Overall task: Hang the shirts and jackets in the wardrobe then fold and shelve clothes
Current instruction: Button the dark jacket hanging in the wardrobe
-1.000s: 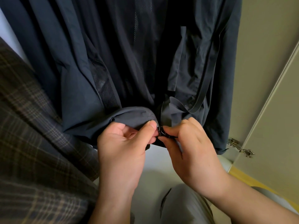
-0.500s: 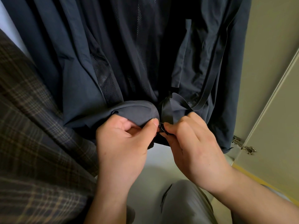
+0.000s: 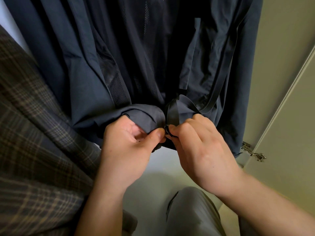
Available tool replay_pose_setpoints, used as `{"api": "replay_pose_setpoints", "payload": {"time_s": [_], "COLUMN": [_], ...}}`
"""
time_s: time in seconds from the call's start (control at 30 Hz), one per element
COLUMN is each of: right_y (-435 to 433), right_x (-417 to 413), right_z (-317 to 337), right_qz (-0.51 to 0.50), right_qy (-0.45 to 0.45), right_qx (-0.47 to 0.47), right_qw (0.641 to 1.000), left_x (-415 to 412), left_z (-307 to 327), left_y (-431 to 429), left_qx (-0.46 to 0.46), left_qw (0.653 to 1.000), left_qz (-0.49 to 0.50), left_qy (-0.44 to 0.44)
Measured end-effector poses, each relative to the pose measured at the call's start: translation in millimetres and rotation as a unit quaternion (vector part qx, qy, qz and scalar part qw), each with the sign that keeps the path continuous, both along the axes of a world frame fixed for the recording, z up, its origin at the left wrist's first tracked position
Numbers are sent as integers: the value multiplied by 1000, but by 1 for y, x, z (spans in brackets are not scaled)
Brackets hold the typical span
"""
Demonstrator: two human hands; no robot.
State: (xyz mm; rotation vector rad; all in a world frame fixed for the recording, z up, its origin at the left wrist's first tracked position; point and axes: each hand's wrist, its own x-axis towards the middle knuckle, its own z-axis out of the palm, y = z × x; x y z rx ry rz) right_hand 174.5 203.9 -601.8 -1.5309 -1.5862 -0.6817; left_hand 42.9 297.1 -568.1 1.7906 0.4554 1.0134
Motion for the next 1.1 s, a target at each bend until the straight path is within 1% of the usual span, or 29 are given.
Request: {"api": "replay_pose_setpoints", "payload": {"time_s": [0.13,0.23,0.27,0.33,0.37,0.4,0.47,0.53,0.57,0.63,0.7,0.77,0.83,0.9,0.93,1.0,1.03,1.1], "right_y": [-2,-2,-1,2,3,4,5,6,6,7,9,10,11,15,19,28,34,44], "right_x": [4,4,4,3,2,1,0,1,2,5,5,6,11,17,20,23,24,22], "right_z": [2,2,2,3,3,3,2,2,2,1,1,1,1,4,5,0,-3,-10], "right_qz": [4,-7,-11,-20,-22,-21,-15,-11,-10,-8,-10,-5,19,53,61,70,75,79], "right_qy": [-26,-16,-4,17,21,23,28,30,29,18,3,-2,10,28,34,55,69,95], "right_qx": [-5,-6,-6,-10,-11,-13,-11,-7,-9,-19,-41,-64,-103,-180,-217,-268,-279,-310], "right_qw": [1000,1000,1000,1000,999,999,999,999,999,1000,999,998,994,982,974,959,955,942], "left_x": [0,0,1,5,7,9,13,12,10,6,4,2,0,0,2,5,7,9], "left_z": [-2,-8,-11,-18,-20,-22,-24,-25,-25,-22,-20,-25,-36,-49,-56,-72,-80,-98], "left_y": [6,6,5,2,0,-2,-4,-3,0,5,10,15,21,27,30,36,39,41], "left_qx": [-3,-20,-49,-135,-160,-167,-126,-28,23,89,114,111,92,75,40,-81,-133,-210], "left_qw": [1000,1000,999,990,985,983,986,989,985,975,971,973,977,976,981,991,989,976], "left_qz": [-8,9,17,33,46,64,106,140,154,172,172,150,135,147,135,71,53,59], "left_qy": [17,12,3,-27,-39,-45,-30,36,70,106,124,137,135,141,134,81,48,-5]}}
